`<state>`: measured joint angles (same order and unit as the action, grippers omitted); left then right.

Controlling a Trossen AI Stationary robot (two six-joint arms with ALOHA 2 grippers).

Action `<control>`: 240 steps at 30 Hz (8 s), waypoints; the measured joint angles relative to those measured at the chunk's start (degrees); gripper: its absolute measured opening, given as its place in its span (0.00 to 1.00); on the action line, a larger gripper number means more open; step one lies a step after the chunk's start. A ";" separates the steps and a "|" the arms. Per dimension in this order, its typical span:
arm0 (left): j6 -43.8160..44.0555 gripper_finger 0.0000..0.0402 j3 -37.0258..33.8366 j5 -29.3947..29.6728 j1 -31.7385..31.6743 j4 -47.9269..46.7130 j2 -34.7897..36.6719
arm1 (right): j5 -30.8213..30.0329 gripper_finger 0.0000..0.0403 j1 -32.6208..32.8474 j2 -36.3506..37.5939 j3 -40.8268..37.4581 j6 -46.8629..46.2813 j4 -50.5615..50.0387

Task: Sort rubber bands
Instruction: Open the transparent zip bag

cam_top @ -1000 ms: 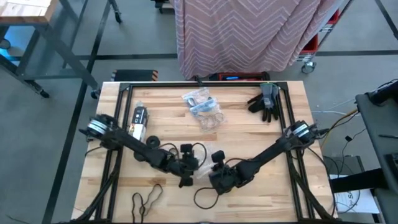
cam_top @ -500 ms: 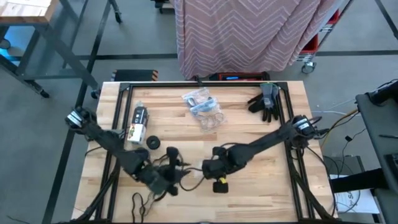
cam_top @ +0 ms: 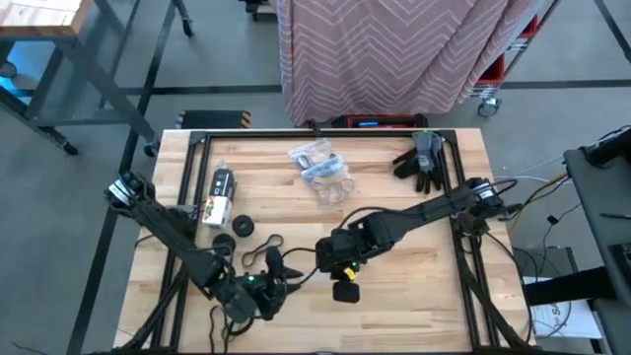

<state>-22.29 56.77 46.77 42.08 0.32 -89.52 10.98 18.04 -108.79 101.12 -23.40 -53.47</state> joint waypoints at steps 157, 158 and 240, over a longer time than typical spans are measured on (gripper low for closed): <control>15.79 0.34 0.81 1.04 0.03 20.30 -1.00 | -45.64 0.00 17.33 2.58 -5.73 10.74 16.14; 15.85 0.33 0.87 1.04 0.03 20.28 -1.00 | -45.64 0.00 17.33 2.58 -5.73 10.91 16.44; 30.33 0.00 9.09 0.25 1.39 -3.39 4.42 | -46.90 0.04 14.43 2.60 -5.75 27.02 39.96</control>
<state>8.04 65.87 47.02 43.46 -3.07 -85.10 -35.92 32.47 -106.19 95.37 3.63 -13.51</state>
